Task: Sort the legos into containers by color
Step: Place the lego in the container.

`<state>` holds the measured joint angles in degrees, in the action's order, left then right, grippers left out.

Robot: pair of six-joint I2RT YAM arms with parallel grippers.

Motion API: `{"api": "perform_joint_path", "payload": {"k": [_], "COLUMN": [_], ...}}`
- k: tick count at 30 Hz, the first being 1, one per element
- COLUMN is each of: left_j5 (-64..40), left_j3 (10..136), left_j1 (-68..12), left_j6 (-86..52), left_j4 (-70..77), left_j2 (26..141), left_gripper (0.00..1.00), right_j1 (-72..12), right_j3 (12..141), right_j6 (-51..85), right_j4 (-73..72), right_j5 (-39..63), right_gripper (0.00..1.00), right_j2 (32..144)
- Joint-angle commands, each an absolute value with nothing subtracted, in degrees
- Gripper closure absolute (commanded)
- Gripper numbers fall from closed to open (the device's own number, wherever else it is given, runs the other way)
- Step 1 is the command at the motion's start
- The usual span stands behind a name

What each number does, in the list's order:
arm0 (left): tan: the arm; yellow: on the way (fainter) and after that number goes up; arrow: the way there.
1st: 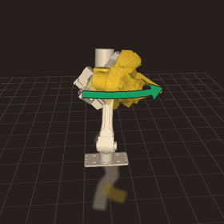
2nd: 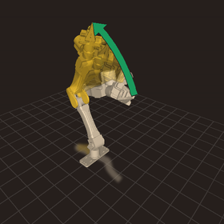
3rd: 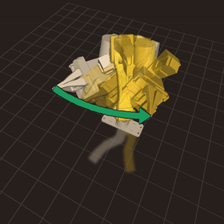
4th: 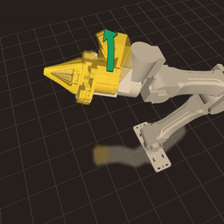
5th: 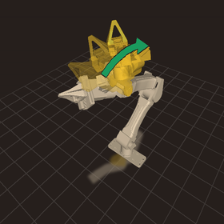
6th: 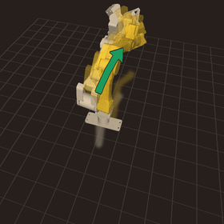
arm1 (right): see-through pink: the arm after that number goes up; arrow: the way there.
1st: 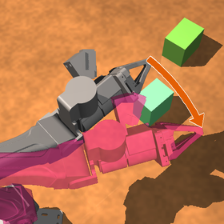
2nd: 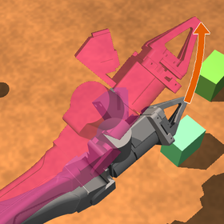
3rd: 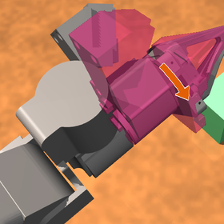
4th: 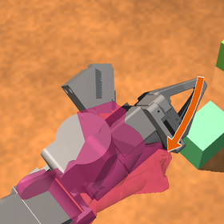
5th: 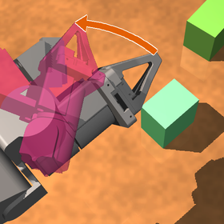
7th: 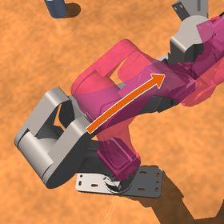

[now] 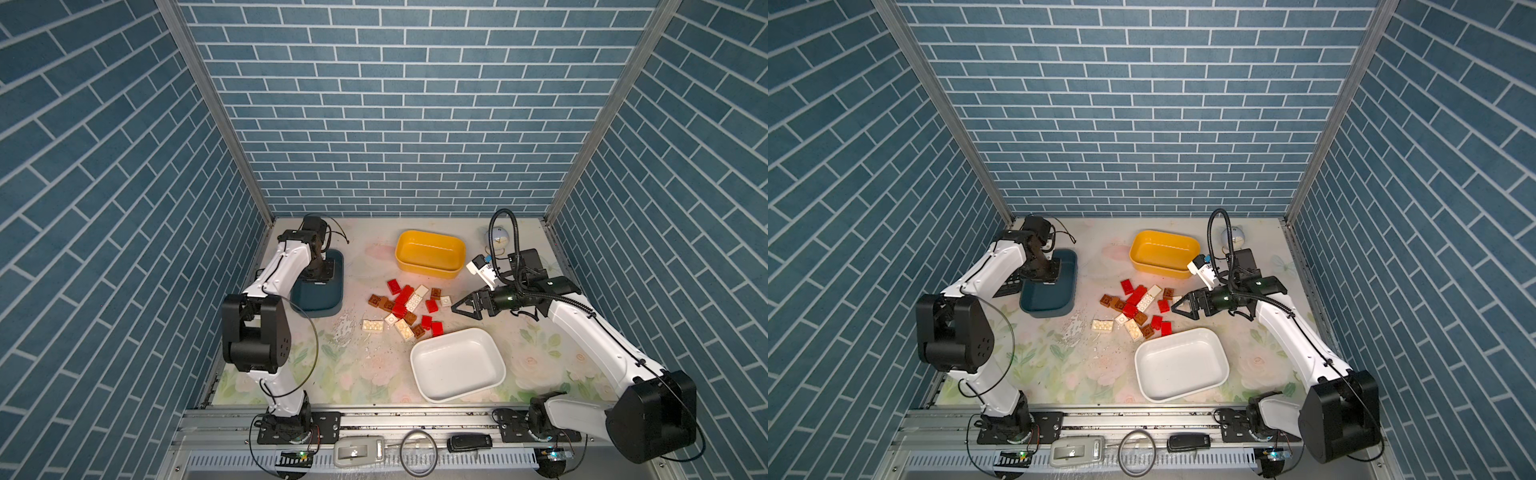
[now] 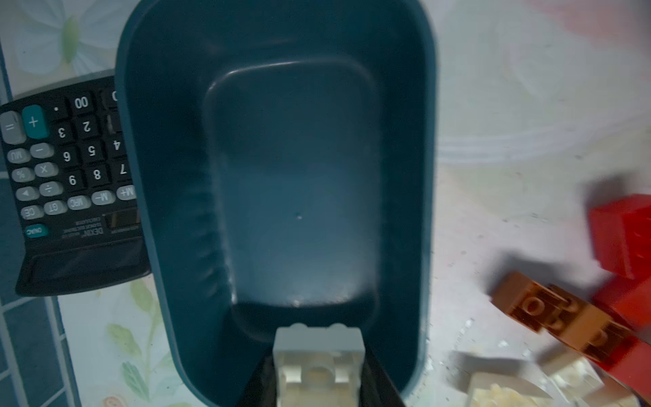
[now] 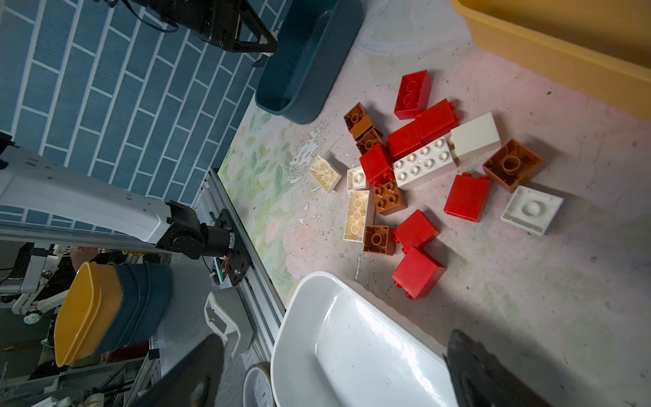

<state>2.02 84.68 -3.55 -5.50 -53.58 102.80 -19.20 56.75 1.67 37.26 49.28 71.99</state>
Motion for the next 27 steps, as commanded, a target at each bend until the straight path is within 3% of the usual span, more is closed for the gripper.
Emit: {"api": "perform_joint_path", "payload": {"k": [1, 4, 6, 11, 18, 27], "left_j5": [4.02, 4.77, 5.43, 6.76, 0.61, -0.82], "left_j3": [88.26, 91.54, 94.19, 97.56, 96.40, 80.82], "left_j1": [-2.58, -1.80, -1.20, -0.64, -2.05, -14.34], "left_j6": [-4.23, -3.87, -3.23, -2.46, -6.44, -19.45], "left_j4": [-50.57, -49.88, -51.10, -53.77, -59.35, -60.32], "left_j2": [107.58, 111.80, 114.31, 115.22, 107.90, 90.24], "left_gripper": [0.69, 0.66, 0.51, 0.30, 0.21, 0.19], "right_j1": [-20.58, -21.76, -22.53, -23.29, -23.24, -23.29], "right_j3": [57.96, 58.25, 58.62, 58.91, 59.98, 60.92], "right_j6": [3.19, 4.02, 4.36, 4.57, 2.84, 0.65], "right_j4": [33.69, 32.12, 31.73, 31.59, 33.85, 36.53], "right_j5": [49.60, 48.74, 48.27, 47.64, 46.15, 45.45], "right_gripper": [0.01, 0.01, 0.01, 0.01, 0.01, 0.01], "right_j2": [73.15, 74.25, 75.00, 75.76, 76.10, 76.64]}}
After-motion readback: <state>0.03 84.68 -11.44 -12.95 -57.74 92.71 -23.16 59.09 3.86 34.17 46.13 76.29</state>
